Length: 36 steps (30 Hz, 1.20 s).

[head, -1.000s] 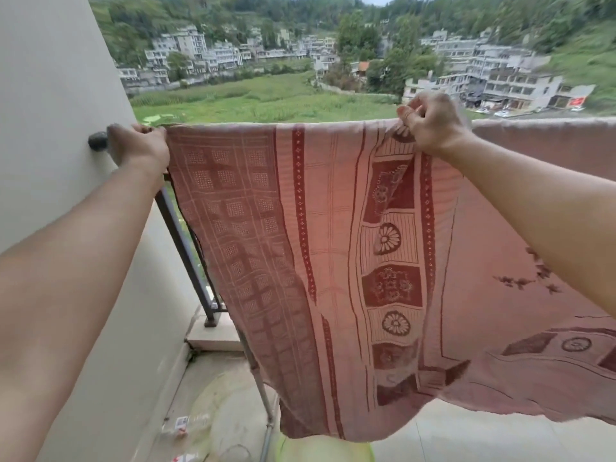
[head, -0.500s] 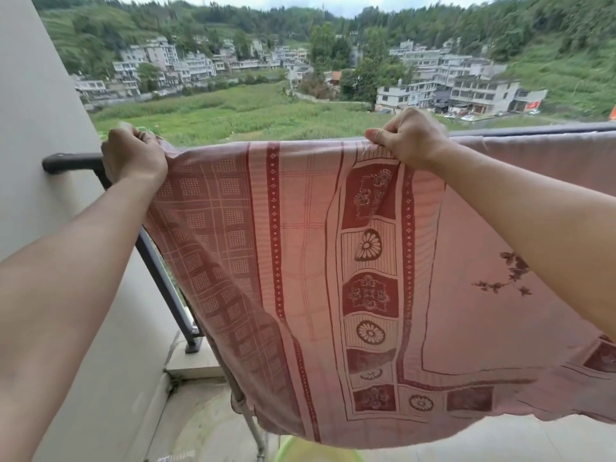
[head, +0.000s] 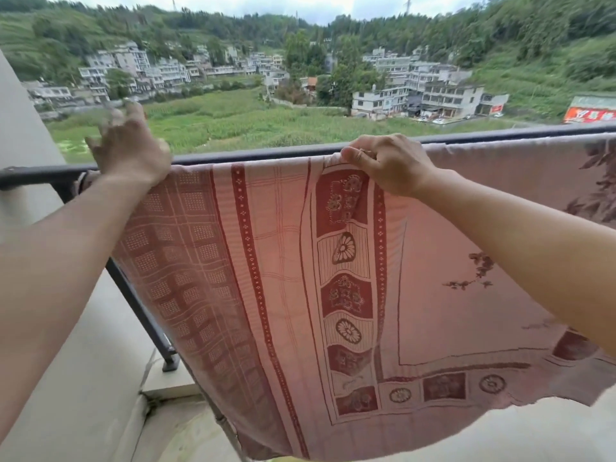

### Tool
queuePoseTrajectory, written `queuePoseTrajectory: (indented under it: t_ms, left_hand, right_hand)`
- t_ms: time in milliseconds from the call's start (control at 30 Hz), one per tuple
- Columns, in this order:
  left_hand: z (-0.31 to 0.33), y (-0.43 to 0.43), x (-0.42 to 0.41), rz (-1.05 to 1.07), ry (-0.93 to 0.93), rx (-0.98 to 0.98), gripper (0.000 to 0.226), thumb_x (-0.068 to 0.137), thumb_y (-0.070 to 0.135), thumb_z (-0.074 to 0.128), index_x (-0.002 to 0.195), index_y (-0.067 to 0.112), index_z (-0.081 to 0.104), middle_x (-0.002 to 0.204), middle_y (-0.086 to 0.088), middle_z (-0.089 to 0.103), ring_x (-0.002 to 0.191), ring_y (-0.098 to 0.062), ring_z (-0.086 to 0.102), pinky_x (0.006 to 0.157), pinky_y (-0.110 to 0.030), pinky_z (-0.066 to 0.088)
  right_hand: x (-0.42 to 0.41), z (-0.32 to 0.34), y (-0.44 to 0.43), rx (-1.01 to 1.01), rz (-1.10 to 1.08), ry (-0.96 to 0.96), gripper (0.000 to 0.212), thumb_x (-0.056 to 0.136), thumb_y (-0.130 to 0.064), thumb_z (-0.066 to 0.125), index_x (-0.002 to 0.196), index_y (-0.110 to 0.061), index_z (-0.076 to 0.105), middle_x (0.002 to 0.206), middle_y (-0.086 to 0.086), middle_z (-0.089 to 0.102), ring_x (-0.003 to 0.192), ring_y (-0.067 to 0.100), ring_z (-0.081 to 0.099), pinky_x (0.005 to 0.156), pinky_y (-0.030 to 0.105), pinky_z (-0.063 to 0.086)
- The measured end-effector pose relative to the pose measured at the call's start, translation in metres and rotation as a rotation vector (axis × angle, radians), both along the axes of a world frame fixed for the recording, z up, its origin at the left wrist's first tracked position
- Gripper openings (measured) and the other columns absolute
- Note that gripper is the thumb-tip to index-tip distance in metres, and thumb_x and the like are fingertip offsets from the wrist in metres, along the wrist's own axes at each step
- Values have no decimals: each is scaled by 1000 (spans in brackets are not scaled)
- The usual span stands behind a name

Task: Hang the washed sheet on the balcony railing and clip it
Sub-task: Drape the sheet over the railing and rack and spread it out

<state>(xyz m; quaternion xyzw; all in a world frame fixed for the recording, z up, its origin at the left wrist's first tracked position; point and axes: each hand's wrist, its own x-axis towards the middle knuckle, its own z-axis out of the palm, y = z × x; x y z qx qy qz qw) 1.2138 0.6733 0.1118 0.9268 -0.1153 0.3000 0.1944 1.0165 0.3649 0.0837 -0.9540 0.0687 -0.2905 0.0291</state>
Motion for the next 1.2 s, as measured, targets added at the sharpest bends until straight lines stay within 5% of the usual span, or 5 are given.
queuePoseTrajectory:
  t_ms: [267, 567, 667, 900, 1200]
  left_hand:
    - [-38, -140, -133, -622, -95, 46, 31, 98, 34, 45, 119, 14, 54, 117, -12, 59, 107, -31, 53, 98, -45, 34]
    - [-54, -190, -127, -379, -138, 221, 66, 94, 65, 20, 115, 15, 58, 120, -16, 59, 107, -33, 50, 93, -46, 31]
    - [-54, -189, -133, -348, -130, 245, 68, 94, 65, 18, 118, 14, 57, 121, -19, 57, 108, -36, 49, 94, -48, 30]
    - [-44, -201, -150, -277, -4, 245, 66, 95, 64, 18, 118, 15, 56, 122, -19, 57, 111, -36, 49, 97, -49, 32]
    - [-33, -206, -165, -242, 142, 176, 61, 97, 60, 20, 129, 18, 50, 132, -20, 53, 121, -38, 45, 102, -48, 29]
  right_hand:
    - [-111, -12, -117, 163, -456, -254, 69, 82, -68, 54, 133, -22, 50, 138, 12, 47, 125, 32, 45, 102, 50, 34]
    - [-153, -10, -192, 58, -316, -338, 18, 90, -22, 64, 99, -12, 75, 99, 8, 73, 89, 27, 65, 80, 34, 52]
    - [-166, -17, -203, 39, -283, -277, 18, 94, -19, 59, 95, -5, 70, 100, 10, 68, 82, 25, 61, 74, 31, 48]
    - [-191, -30, -248, 68, -351, -291, 31, 89, -33, 65, 117, -20, 63, 117, 5, 58, 112, 27, 49, 84, 41, 45]
    - [-202, -6, -273, 42, -262, -306, 18, 94, -22, 58, 96, -10, 71, 96, 8, 72, 87, 27, 63, 72, 28, 41]
